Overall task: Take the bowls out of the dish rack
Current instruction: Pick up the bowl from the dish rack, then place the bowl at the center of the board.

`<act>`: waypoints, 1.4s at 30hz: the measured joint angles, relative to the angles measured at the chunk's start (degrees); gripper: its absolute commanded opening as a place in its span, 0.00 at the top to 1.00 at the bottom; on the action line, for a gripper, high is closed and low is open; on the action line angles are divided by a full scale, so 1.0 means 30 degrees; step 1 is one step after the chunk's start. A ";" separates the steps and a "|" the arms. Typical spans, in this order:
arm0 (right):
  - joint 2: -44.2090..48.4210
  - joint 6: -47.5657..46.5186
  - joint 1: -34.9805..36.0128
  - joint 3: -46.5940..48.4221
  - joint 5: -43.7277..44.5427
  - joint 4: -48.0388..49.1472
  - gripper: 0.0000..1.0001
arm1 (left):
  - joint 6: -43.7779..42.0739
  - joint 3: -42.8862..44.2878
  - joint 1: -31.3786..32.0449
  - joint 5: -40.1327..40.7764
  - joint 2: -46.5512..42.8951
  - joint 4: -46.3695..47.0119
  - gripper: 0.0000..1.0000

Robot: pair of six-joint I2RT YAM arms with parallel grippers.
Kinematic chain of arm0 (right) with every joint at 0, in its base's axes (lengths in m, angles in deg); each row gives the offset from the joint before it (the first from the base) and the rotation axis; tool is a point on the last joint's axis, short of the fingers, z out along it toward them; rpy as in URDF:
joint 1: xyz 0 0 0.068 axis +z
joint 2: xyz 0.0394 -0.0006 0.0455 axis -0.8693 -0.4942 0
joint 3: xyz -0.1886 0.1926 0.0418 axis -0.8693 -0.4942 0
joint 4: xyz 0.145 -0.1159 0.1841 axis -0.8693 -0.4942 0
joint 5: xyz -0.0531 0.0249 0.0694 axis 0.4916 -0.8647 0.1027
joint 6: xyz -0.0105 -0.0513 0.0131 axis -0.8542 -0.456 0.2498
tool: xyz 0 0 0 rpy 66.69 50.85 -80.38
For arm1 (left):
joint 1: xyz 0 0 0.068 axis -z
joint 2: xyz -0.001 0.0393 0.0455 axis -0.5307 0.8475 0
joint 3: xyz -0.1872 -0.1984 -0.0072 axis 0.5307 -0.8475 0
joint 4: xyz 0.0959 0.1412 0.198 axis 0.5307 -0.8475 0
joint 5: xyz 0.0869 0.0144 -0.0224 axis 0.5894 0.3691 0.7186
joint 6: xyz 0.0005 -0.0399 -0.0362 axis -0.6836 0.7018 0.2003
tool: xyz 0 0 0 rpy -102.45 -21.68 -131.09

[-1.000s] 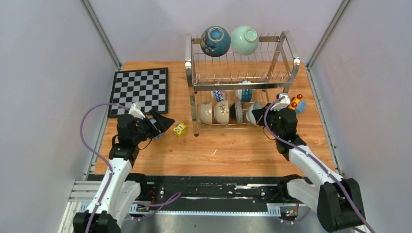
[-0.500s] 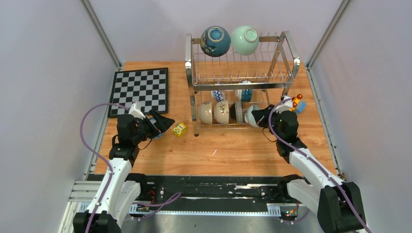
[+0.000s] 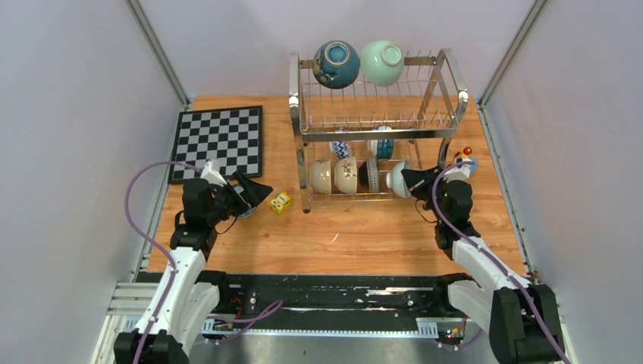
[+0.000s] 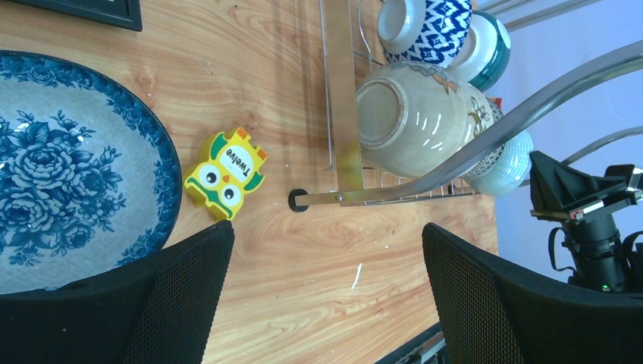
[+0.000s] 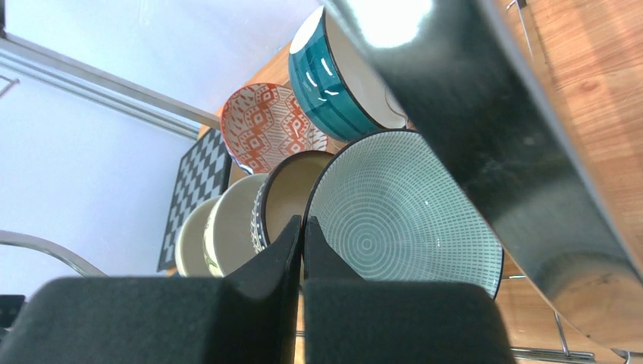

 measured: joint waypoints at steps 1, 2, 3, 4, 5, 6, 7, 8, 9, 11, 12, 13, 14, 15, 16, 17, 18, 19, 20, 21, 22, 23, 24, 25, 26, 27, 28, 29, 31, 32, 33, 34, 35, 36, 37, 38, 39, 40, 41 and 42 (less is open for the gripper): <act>0.0000 0.0270 -0.0087 -0.0073 0.0000 0.0131 1.00 | 0.0000 0.0000 0.0000 0.0007 0.0000 0.0000 0.04; 0.0000 0.0597 -0.0182 -0.0168 0.0000 0.0313 1.00 | 0.0000 0.0000 0.0000 0.0007 0.0000 0.0000 0.04; -0.0007 0.0896 -0.0284 -0.0255 0.0000 0.0474 1.00 | 0.0007 0.0000 0.0000 0.0007 0.0000 0.0000 0.04; -0.0007 0.1209 -0.0393 -0.0386 0.0000 0.0721 1.00 | 0.0022 0.0000 0.0000 0.0007 0.0000 0.0000 0.04; -0.0007 0.1566 -0.0525 -0.0503 -0.0007 0.0918 1.00 | 0.0051 0.0000 0.0000 0.0000 0.0000 0.0000 0.04; -0.0022 0.1821 -0.0641 -0.0605 -0.0007 0.1122 1.00 | 0.0058 0.0000 0.0000 0.0007 0.0000 0.0000 0.04; -0.0051 0.2164 -0.0780 -0.0729 -0.0022 0.1406 1.00 | 0.0058 0.0000 0.0000 0.0007 0.0000 0.0000 0.04; -0.0087 0.2477 -0.0896 -0.0809 -0.0036 0.1588 1.00 | 0.0066 0.0000 0.0000 0.0007 -0.0007 0.0000 0.04; -0.0160 0.2812 -0.1027 -0.0867 -0.0073 0.1858 1.00 | 0.0066 0.0000 0.0000 0.0007 -0.0007 0.0000 0.04; -0.0226 0.3373 -0.1180 -0.0962 -0.0109 0.2317 1.00 | 0.0080 0.0000 0.0000 0.0007 -0.0022 0.0000 0.04; -0.0255 0.3650 -0.1246 -0.1020 -0.0160 0.2572 1.00 | 0.0102 0.0000 0.0000 0.0007 -0.0036 -0.0007 0.04; -0.0284 0.3891 -0.1290 -0.1042 -0.0219 0.2754 1.00 | 0.0124 0.0000 0.0000 0.0007 -0.0044 -0.0007 0.04; -0.0328 0.4146 -0.1326 -0.1056 -0.0270 0.2965 1.00 | 0.0138 0.0000 0.0000 0.0007 -0.0051 -0.0007 0.04; -0.0401 0.4430 -0.1341 -0.1056 -0.0328 0.3249 1.00 | 0.0153 0.0000 0.0000 0.0007 -0.0073 -0.0015 0.04; -0.0488 0.4677 -0.1362 -0.1056 -0.0415 0.3512 1.00 | 0.0189 0.0000 0.0000 0.0007 -0.0080 -0.0022 0.04; -0.0532 0.4889 -0.1377 -0.1056 -0.0452 0.3694 1.00 | 0.0197 0.0000 0.0000 0.0015 -0.0087 -0.0022 0.04; -0.0619 0.5187 -0.1399 -0.1056 -0.0510 0.3956 1.00 | 0.0204 0.0000 0.0000 0.0007 -0.0087 -0.0036 0.04; -0.0663 0.5391 -0.1399 -0.1056 -0.0561 0.4124 1.00 | 0.0204 0.0000 0.0000 0.0007 -0.0102 -0.0066 0.04; -0.0729 0.5676 -0.1399 -0.1056 -0.0605 0.4350 1.00 | 0.0204 0.0000 0.0000 0.0007 -0.0117 -0.0124 0.04; -0.0765 0.5923 -0.1399 -0.1056 -0.0670 0.4532 1.00 | 0.0211 0.0000 0.0000 0.0015 -0.0138 -0.0182 0.04; -0.0794 0.6113 -0.1406 -0.1056 -0.0729 0.4663 1.00 | 0.0211 0.0000 0.0000 0.0015 -0.0160 -0.0226 0.04; -0.0801 0.6331 -0.1413 -0.1056 -0.0809 0.4830 1.00 | 0.0204 0.0000 0.0000 0.0022 -0.0189 -0.0277 0.04; -0.0794 0.6528 -0.1413 -0.1056 -0.0925 0.4932 1.00 | 0.0204 0.0000 0.0000 0.0029 -0.0226 -0.0328 0.04; -0.0780 0.6696 -0.1413 -0.1056 -0.1093 0.5042 1.00 | 0.0197 0.0000 0.0000 0.0044 -0.0262 -0.0386 0.05; -0.0750 0.6827 -0.1413 -0.1064 -0.1195 0.5122 1.00 | 0.0197 0.0007 0.0000 0.0058 -0.0291 -0.0444 0.04; -0.0619 0.7009 -0.1413 -0.1086 -0.1370 0.5122 1.00 | 0.0189 0.0015 0.0000 0.0066 -0.0328 -0.0546 0.05; -0.0415 0.7155 -0.1413 -0.1129 -0.1552 0.5122 1.00 | 0.0182 0.0029 0.0000 0.0073 -0.0372 -0.0714 0.05; -0.0146 0.7308 -0.1413 -0.1202 -0.1727 0.5122 1.00 | 0.0175 0.0029 0.0000 0.0073 -0.0415 -0.0838 0.05; 0.0372 0.7563 -0.1413 -0.1304 -0.2127 0.5078 1.00 | 0.0138 0.0051 0.0000 0.0080 -0.0546 -0.1144 0.05; 0.0714 0.7672 -0.1413 -0.1304 -0.2448 0.4940 1.00 | 0.0124 0.0095 0.0000 0.0117 -0.0627 -0.1377 0.05; 0.1020 0.7774 -0.1413 -0.1311 -0.2710 0.4838 1.00 | 0.0117 0.0146 0.0000 0.0146 -0.0714 -0.1545 0.05; 0.1304 0.7868 -0.1413 -0.1311 -0.2951 0.4721 1.00 | 0.0109 0.0226 0.0000 0.0182 -0.0780 -0.1734 0.05; 0.1792 0.7963 -0.1413 -0.1326 -0.3249 0.4459 1.00 | 0.0080 0.0328 0.0000 0.0233 -0.0867 -0.1989 0.05; 0.2251 0.7985 -0.1413 -0.1333 -0.3461 0.4146 1.00 | 0.0044 0.0474 0.0000 0.0284 -0.0962 -0.2324 0.05; 0.2805 0.7970 -0.1413 -0.1333 -0.3803 0.3767 1.00 | 0.0029 0.0605 0.0000 0.0328 -0.1056 -0.2565 0.05; 0.3198 0.7919 -0.1406 -0.1333 -0.4124 0.3526 1.00 | 0.0022 0.0758 0.0000 0.0393 -0.1202 -0.2878 0.05; 0.3636 0.7796 -0.1326 -0.1311 -0.4539 0.3133 1.00 | -0.0015 0.0903 0.0000 0.0437 -0.1370 -0.3155 0.05; 0.4022 0.7526 -0.1129 -0.1260 -0.4860 0.2572 1.00 | -0.0029 0.1035 0.0000 0.0481 -0.1508 -0.3410 0.05; 0.4277 0.7315 -0.0911 -0.1246 -0.5100 0.2098 1.00 | -0.0036 0.1188 0.0000 0.0510 -0.1690 -0.3738 0.05; 0.4663 0.6929 -0.0430 -0.1231 -0.5282 0.1239 1.00 | -0.0044 0.1348 0.0000 0.0576 -0.1923 -0.4073 0.05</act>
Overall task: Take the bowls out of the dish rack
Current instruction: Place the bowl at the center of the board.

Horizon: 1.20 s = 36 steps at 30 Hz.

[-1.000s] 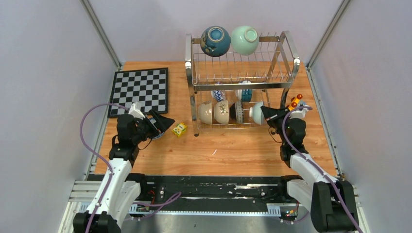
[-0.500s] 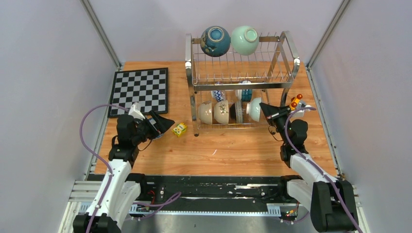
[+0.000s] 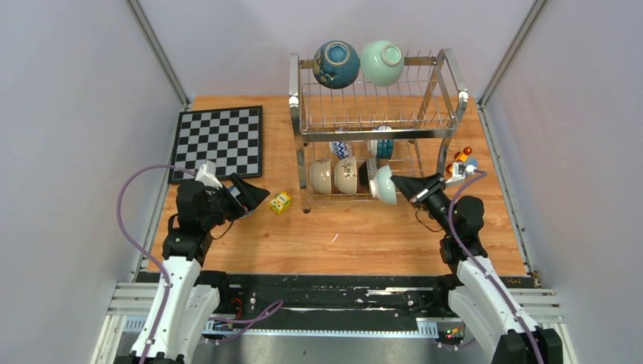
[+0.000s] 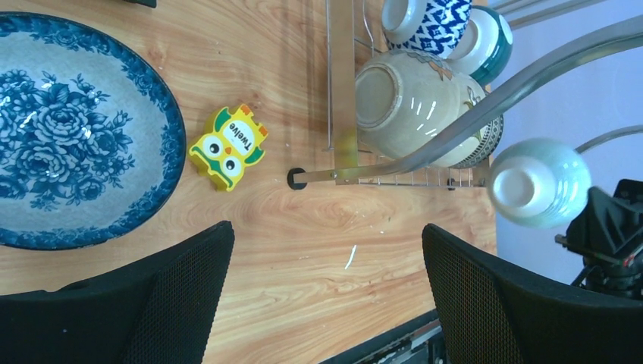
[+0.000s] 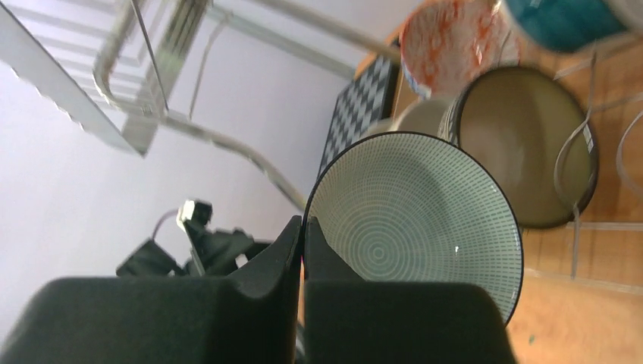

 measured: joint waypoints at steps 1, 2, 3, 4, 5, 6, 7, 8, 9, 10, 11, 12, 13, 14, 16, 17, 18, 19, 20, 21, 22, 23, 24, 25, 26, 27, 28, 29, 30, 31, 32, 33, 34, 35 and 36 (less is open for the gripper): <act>0.0291 -0.0248 0.0335 0.0000 -0.0160 -0.0634 1.00 | -0.0022 0.0124 0.0000 0.0029 -0.0153 -0.0270 0.05; 0.0714 -0.0561 0.0743 0.0000 -0.0350 -0.1450 1.00 | -0.0058 0.0291 0.0000 0.0124 -0.0379 -0.0663 0.05; 0.1209 -0.0889 0.1115 0.0000 -0.0525 -0.2200 1.00 | -0.0066 0.0408 0.0000 0.0189 -0.0590 -0.0976 0.05; 0.1698 -0.1173 0.1457 0.0000 -0.0670 -0.2834 1.00 | -0.0066 0.0495 0.0000 0.0211 -0.0750 -0.1224 0.05; 0.2149 -0.1545 0.1843 0.0000 -0.0809 -0.3344 1.00 | -0.0080 0.0605 0.0007 0.0248 -0.0984 -0.1603 0.05; 0.2601 -0.2025 0.2251 0.0087 -0.0882 -0.4029 1.00 | -0.0087 0.0685 0.0000 0.0262 -0.1078 -0.1902 0.05; 0.2929 -0.2484 0.2630 0.0233 -0.0925 -0.4699 1.00 | -0.0117 0.0809 0.0000 0.0270 -0.1209 -0.2273 0.05; 0.3424 -0.3410 0.3337 0.0619 -0.0889 -0.6054 1.00 | -0.0131 0.0947 0.0000 0.0262 -0.1282 -0.2586 0.05; 0.3694 -0.3985 0.3781 0.0882 -0.0882 -0.6805 1.00 | -0.0131 0.1086 0.0000 0.0248 -0.1290 -0.2907 0.05; 0.3978 -0.4714 0.4350 0.1282 -0.0874 -0.7781 1.00 | -0.0131 0.1173 0.0000 0.0233 -0.1311 -0.3133 0.05; 0.4160 -0.5523 0.4954 0.1785 -0.0787 -0.8743 1.00 | -0.0131 0.1217 0.0000 0.0211 -0.1355 -0.3395 0.05; 0.4240 -0.6156 0.5413 0.2171 -0.0780 -0.9428 1.00 | -0.0124 0.1239 0.0000 0.0182 -0.1421 -0.3679 0.05; 0.4291 -0.6637 0.5727 0.2455 -0.0794 -0.9887 1.00 | -0.0124 0.1246 0.0000 0.0138 -0.1472 -0.3927 0.05; 0.4299 -0.7140 0.6018 0.2710 -0.0801 -1.0324 1.00 | -0.0124 0.1246 0.0000 0.0095 -0.1545 -0.4182 0.05; 0.4299 -0.7876 0.6237 0.2827 -0.0867 -1.0892 1.00 | -0.0124 0.1246 0.0000 -0.0029 -0.1596 -0.4626 0.05; 0.4277 -0.8182 0.6258 0.2827 -0.0911 -1.1300 1.00 | -0.0138 0.1246 0.0000 -0.0095 -0.1596 -0.4889 0.05; 0.4262 -0.8327 0.6273 0.2827 -0.0933 -1.1453 1.00 | -0.0160 0.1246 0.0007 -0.0160 -0.1596 -0.5115 0.05; 0.4167 -0.8553 0.6273 0.2820 -0.0954 -1.1701 1.00 | -0.0204 0.1246 0.0007 -0.0189 -0.1596 -0.5384 0.05; 0.4095 -0.8714 0.6280 0.2820 -0.0954 -1.1839 1.00 | -0.0277 0.1246 0.0007 -0.0211 -0.1596 -0.5625 0.05; 0.3949 -0.8910 0.6288 0.2790 -0.0954 -1.1948 1.00 | -0.0321 0.1246 0.0015 -0.0219 -0.1596 -0.5792 0.05; 0.3847 -0.9056 0.6295 0.2739 -0.0954 -1.2036 1.00 | -0.0393 0.1246 0.0022 -0.0226 -0.1596 -0.5974 0.05; 0.3781 -0.9180 0.6317 0.2674 -0.0954 -1.2101 1.00 | -0.0452 0.1246 0.0036 -0.0240 -0.1596 -0.6149 0.05; 0.3716 -0.9333 0.6368 0.2608 -0.0947 -1.2131 1.00 | -0.0495 0.1246 0.0036 -0.0240 -0.1588 -0.6288 0.05; 0.3672 -0.9420 0.6397 0.2543 -0.0954 -1.2131 1.00 | -0.0525 0.1246 0.0044 -0.0240 -0.1588 -0.6353 0.05; 0.3614 -0.9479 0.6448 0.2448 -0.0947 -1.2131 1.00 | -0.0546 0.1246 0.0044 -0.0240 -0.1581 -0.6375 0.05; 0.3541 -0.9551 0.6470 0.2331 -0.0947 -1.2131 1.00 | -0.0561 0.1246 0.0044 -0.0248 -0.1574 -0.6375 0.05; 0.3453 -0.9610 0.6492 0.2229 -0.0940 -1.2131 1.00 | -0.0561 0.1246 0.0044 -0.0248 -0.1574 -0.6375 0.05; 0.3322 -0.9712 0.6506 0.2055 -0.0925 -1.2116 1.00 | -0.0561 0.1246 0.0044 -0.0240 -0.1574 -0.6375 0.05; 0.3257 -0.9777 0.6506 0.1923 -0.0918 -1.2116 1.00 | -0.0561 0.1246 0.0044 -0.0240 -0.1574 -0.6375 0.05; 0.3140 -0.9843 0.6506 0.1727 -0.0845 -1.2065 1.00 | -0.0561 0.1246 0.0044 -0.0233 -0.1566 -0.6375 0.05; 0.3038 -0.9879 0.6506 0.1537 -0.0794 -1.2029 1.00 | -0.0568 0.1246 0.0051 -0.0233 -0.1566 -0.6375 0.05; 0.2885 -0.9901 0.6506 0.1268 -0.0750 -1.1941 1.00 | -0.0561 0.1246 0.0058 -0.0233 -0.1559 -0.6368 0.05; 0.2769 -0.9908 0.6506 0.1056 -0.0707 -1.1890 1.00 | -0.0561 0.1239 0.0066 -0.0233 -0.1559 -0.6360 0.05; 0.2623 -0.9908 0.6506 0.0801 -0.0656 -1.1839 1.00 | -0.0561 0.1224 0.0080 -0.0240 -0.1559 -0.6353 0.05; 0.2448 -0.9901 0.6506 0.0561 -0.0619 -1.1795 1.00 | -0.0561 0.1188 0.0087 -0.0233 -0.1559 -0.6346 0.05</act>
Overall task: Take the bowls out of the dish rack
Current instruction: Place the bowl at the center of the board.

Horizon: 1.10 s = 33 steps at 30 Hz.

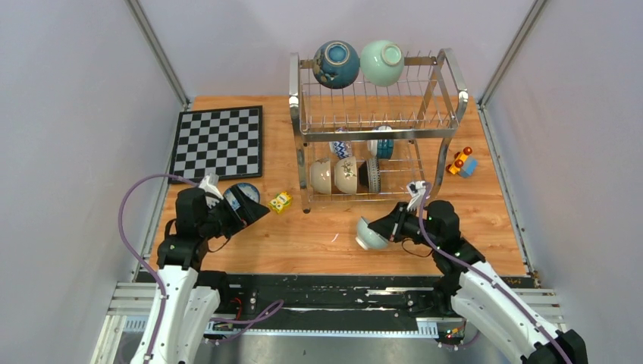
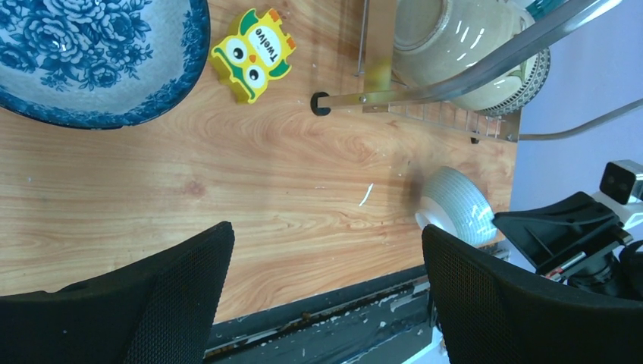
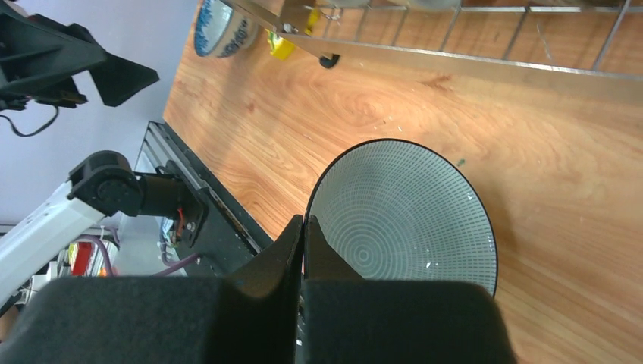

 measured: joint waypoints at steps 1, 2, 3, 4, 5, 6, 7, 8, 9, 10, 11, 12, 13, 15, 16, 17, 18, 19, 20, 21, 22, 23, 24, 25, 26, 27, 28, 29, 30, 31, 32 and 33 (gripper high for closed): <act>-0.0131 -0.0007 0.0000 -0.0189 0.0029 0.0087 1.00 | 0.0000 -0.0066 0.0015 0.0000 -0.0007 0.0015 0.05; -0.0204 0.0000 0.0000 -0.0321 0.0036 0.0160 1.00 | 0.0000 -0.0102 0.0022 0.0007 0.0000 0.0000 0.05; -0.0270 -0.0007 0.0000 -0.0459 0.0044 0.0262 1.00 | -0.0007 -0.0168 0.0036 0.0007 -0.0007 0.0015 0.05; -0.0328 -0.0007 0.0000 -0.0554 0.0044 0.0328 1.00 | 0.0000 -0.0211 0.0036 0.0007 -0.0015 0.0015 0.05; -0.0379 0.0000 0.0000 -0.0648 0.0044 0.0459 1.00 | 0.0000 -0.0299 0.0036 0.0007 -0.0022 0.0036 0.05; -0.0423 -0.0007 0.0000 -0.0729 0.0044 0.0554 1.00 | 0.0000 -0.0350 0.0044 0.0007 -0.0022 0.0044 0.05; -0.0444 -0.0007 0.0000 -0.0765 0.0051 0.0576 1.00 | 0.0000 -0.0437 0.0044 0.0015 -0.0022 0.0073 0.05; -0.0466 -0.0007 0.0000 -0.0831 0.0058 0.0692 1.00 | 0.0007 -0.0488 0.0044 0.0015 -0.0022 0.0087 0.05; -0.0488 -0.0015 0.0000 -0.0896 0.0058 0.0787 1.00 | 0.0000 -0.0568 0.0044 0.0015 -0.0036 0.0124 0.05; -0.0495 -0.0007 0.0000 -0.0962 0.0058 0.0874 1.00 | 0.0007 -0.0648 0.0044 0.0022 -0.0058 0.0146 0.05; -0.0495 -0.0022 0.0000 -0.0998 0.0058 0.0947 1.00 | 0.0007 -0.0721 0.0044 0.0015 -0.0087 0.0153 0.05; -0.0495 -0.0022 0.0000 -0.1035 0.0051 0.0984 1.00 | 0.0007 -0.0780 0.0044 0.0015 -0.0102 0.0153 0.05; -0.0495 -0.0036 0.0000 -0.1035 0.0051 0.0984 1.00 | 0.0007 -0.0845 0.0044 0.0022 -0.0131 0.0182 0.05; -0.0495 -0.0153 0.0036 -0.1035 0.0066 0.0976 1.00 | 0.0015 -0.0991 0.0044 0.0022 -0.0146 0.0233 0.05; -0.0495 -0.0226 0.0095 -0.1035 0.0087 0.0962 1.00 | 0.0015 -0.1049 0.0044 0.0036 -0.0146 0.0277 0.05; -0.0474 -0.0364 0.0211 -0.1035 0.0189 0.0947 1.00 | 0.0015 -0.1086 0.0044 0.0036 -0.0146 0.0291 0.05; -0.0459 -0.0488 0.0328 -0.1035 0.0262 0.0896 1.00 | 0.0015 -0.1115 0.0044 0.0036 -0.0146 0.0313 0.05; -0.0415 -0.0692 0.0561 -0.1027 0.0488 0.0780 1.00 | 0.0015 -0.1166 0.0044 0.0044 -0.0160 0.0372 0.05; -0.0393 -0.0867 0.0801 -0.1020 0.0656 0.0648 1.00 | 0.0015 -0.1224 0.0044 0.0051 -0.0182 0.0444 0.05; -0.0386 -0.1093 0.1137 -0.0984 0.0925 0.0415 1.00 | 0.0015 -0.1275 0.0044 0.0051 -0.0211 0.0488 0.05; -0.0408 -0.1348 0.1581 -0.0903 0.1260 0.0182 1.00 | 0.0015 -0.1326 0.0044 0.0058 -0.0240 0.0532 0.05; -0.0459 -0.1625 0.2018 -0.0692 0.1610 -0.0095 1.00 | 0.0015 -0.1348 0.0044 0.0058 -0.0248 0.0576 0.05; -0.0597 -0.1982 0.2535 -0.0452 0.2142 -0.0430 1.00 | 0.0015 -0.1348 0.0044 0.0058 -0.0255 0.0590 0.05; -0.0765 -0.2317 0.3089 -0.0197 0.2645 -0.0809 1.00 | 0.0015 -0.1348 0.0044 0.0058 -0.0262 0.0605 0.05; -0.0925 -0.2601 0.3592 0.0044 0.3038 -0.1129 1.00 | 0.0007 -0.1348 0.0044 0.0066 -0.0270 0.0612 0.05; -0.1188 -0.3009 0.4291 0.0379 0.3628 -0.1479 1.00 | 0.0007 -0.1348 0.0044 0.0066 -0.0291 0.0612 0.05; -0.1399 -0.3308 0.4830 0.0685 0.4073 -0.1807 1.00 | 0.0000 -0.1348 0.0044 0.0073 -0.0313 0.0612 0.05; -0.1668 -0.3606 0.5362 0.0976 0.4517 -0.2106 1.00 | 0.0000 -0.1348 0.0044 0.0073 -0.0350 0.0605 0.05; -0.1923 -0.3898 0.5880 0.1260 0.4983 -0.2368 1.00 | 0.0000 -0.1348 0.0044 0.0066 -0.0372 0.0605 0.05; -0.2215 -0.4182 0.6339 0.1530 0.5413 -0.2608 1.00 | 0.0000 -0.1348 0.0044 0.0066 -0.0393 0.0605 0.05; -0.2535 -0.4473 0.6798 0.1814 0.5836 -0.2871 1.00 | -0.0007 -0.1348 0.0044 0.0066 -0.0415 0.0597 0.05; -0.2776 -0.4670 0.7118 0.2040 0.6156 -0.3082 1.00 | -0.0007 -0.1348 0.0044 0.0066 -0.0430 0.0597 0.05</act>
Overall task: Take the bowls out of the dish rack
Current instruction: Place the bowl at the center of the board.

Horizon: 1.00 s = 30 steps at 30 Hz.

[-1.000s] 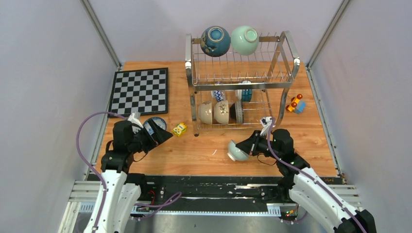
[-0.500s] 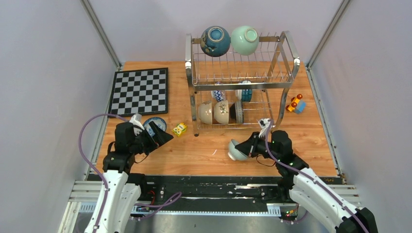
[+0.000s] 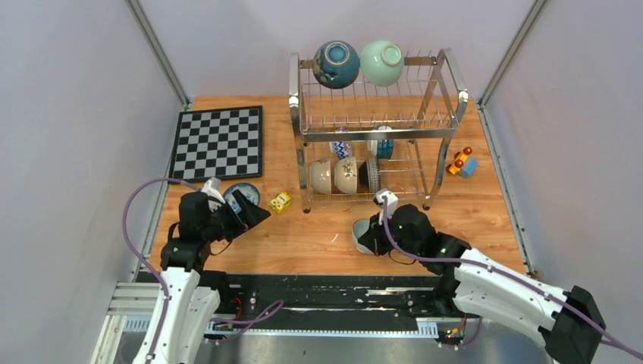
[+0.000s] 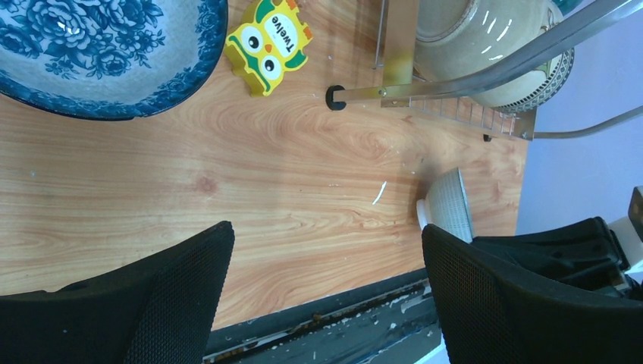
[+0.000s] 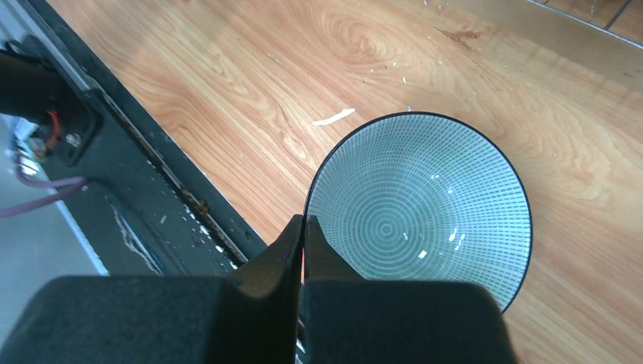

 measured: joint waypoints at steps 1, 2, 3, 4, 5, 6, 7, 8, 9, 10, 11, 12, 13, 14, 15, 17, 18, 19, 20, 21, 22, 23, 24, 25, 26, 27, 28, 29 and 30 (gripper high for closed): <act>-0.0364 -0.0277 0.0408 0.0284 0.0401 -0.0255 1.00 | -0.0007 0.0000 0.0000 0.0000 -0.0015 -0.0007 0.05; -0.0729 -0.0510 0.0765 0.0525 0.0809 -0.0495 1.00 | -0.0015 0.0000 0.0000 0.0007 -0.0036 -0.0007 0.05; -0.1042 -0.0685 0.1027 0.0678 0.1093 -0.0714 1.00 | -0.0029 0.0000 0.0000 0.0000 -0.0051 -0.0007 0.05; -0.1406 -0.0889 0.1333 0.0823 0.1515 -0.1020 1.00 | -0.0051 0.0000 0.0000 0.0007 -0.0087 -0.0015 0.05; -0.1756 -0.1064 0.1647 0.0933 0.1989 -0.1377 1.00 | -0.0058 0.0000 0.0000 0.0000 -0.0109 -0.0007 0.05; -0.2055 -0.1231 0.1916 0.1020 0.2419 -0.1756 1.00 | -0.0058 0.0000 0.0000 0.0000 -0.0138 -0.0015 0.05; -0.2390 -0.1370 0.2244 0.1093 0.2922 -0.2164 1.00 | -0.0058 0.0000 0.0000 0.0000 -0.0168 -0.0015 0.05; -0.2586 -0.1406 0.2455 0.1151 0.3184 -0.2339 1.00 | -0.0058 0.0000 0.0000 0.0000 -0.0211 -0.0015 0.05; -0.2790 -0.1472 0.2754 0.1253 0.3570 -0.2616 1.00 | -0.0058 0.0000 0.0000 0.0007 -0.0233 -0.0015 0.05; -0.3016 -0.1494 0.3111 0.1348 0.3927 -0.2856 1.00 | -0.0058 0.0000 0.0000 0.0000 -0.0262 -0.0015 0.05; -0.3220 -0.1494 0.3410 0.1413 0.4226 -0.3060 1.00 | -0.0058 0.0000 0.0000 0.0007 -0.0277 -0.0015 0.05; -0.3308 -0.1486 0.3577 0.1428 0.4379 -0.3169 1.00 | -0.0066 0.0000 0.0000 0.0007 -0.0291 -0.0015 0.05; -0.3381 -0.1479 0.3774 0.1428 0.4619 -0.3366 0.97 | -0.0058 0.0000 0.0000 0.0000 -0.0306 -0.0015 0.05; -0.3388 -0.1479 0.3840 0.1428 0.4743 -0.3519 0.93 | -0.0066 0.0000 0.0000 0.0000 -0.0321 -0.0015 0.05; -0.3381 -0.1464 0.3912 0.1428 0.4896 -0.3665 0.89 | -0.0066 0.0000 0.0000 0.0000 -0.0328 -0.0015 0.05; -0.3286 -0.1392 0.3920 0.1435 0.5173 -0.3832 0.83 | -0.0080 0.0000 0.0000 0.0007 -0.0342 -0.0036 0.05; -0.3155 -0.1362 0.3920 0.1443 0.5304 -0.3978 0.80 | -0.0117 0.0000 0.0000 0.0007 -0.0342 -0.0036 0.05; -0.3016 -0.1311 0.3920 0.1457 0.5406 -0.4131 0.76 | -0.0146 0.0000 0.0000 0.0015 -0.0342 -0.0051 0.05; -0.2834 -0.1297 0.3920 0.1515 0.5544 -0.4371 0.73 | -0.0204 0.0000 0.0000 0.0015 -0.0342 -0.0080 0.05; -0.2674 -0.1275 0.3920 0.1632 0.5690 -0.4575 0.70 | -0.0233 0.0000 0.0000 0.0015 -0.0342 -0.0109 0.05; -0.2543 -0.1260 0.3920 0.1734 0.5778 -0.4707 0.67 | -0.0291 0.0007 0.0000 0.0022 -0.0342 -0.0153 0.05; -0.2390 -0.1253 0.3920 0.1843 0.5887 -0.4765 0.64 | -0.0328 0.0000 0.0000 0.0029 -0.0342 -0.0182 0.05; -0.2244 -0.1231 0.3920 0.1982 0.5967 -0.4896 0.61 | -0.0357 0.0000 0.0000 0.0022 -0.0342 -0.0197 0.05; -0.2106 -0.1188 0.3920 0.2062 0.6040 -0.4954 0.57 | -0.0364 0.0000 0.0000 0.0029 -0.0342 -0.0189 0.05; -0.1960 -0.1115 0.3920 0.2135 0.6084 -0.5071 0.55 | -0.0372 0.0000 0.0000 0.0036 -0.0342 -0.0189 0.05; -0.1800 -0.1020 0.3927 0.2222 0.6127 -0.5268 0.52 | -0.0386 0.0000 0.0000 0.0036 -0.0342 -0.0197 0.05; -0.1617 -0.0918 0.3949 0.2310 0.6215 -0.5464 0.49 | -0.0401 0.0007 0.0000 0.0036 -0.0342 -0.0204 0.05; -0.1304 -0.0816 0.3956 0.2419 0.6331 -0.5727 0.47 | -0.0408 0.0007 0.0000 0.0044 -0.0342 -0.0204 0.05; -0.1129 -0.0736 0.3971 0.2484 0.6404 -0.5865 0.45 | -0.0415 0.0007 0.0000 0.0044 -0.0342 -0.0204 0.05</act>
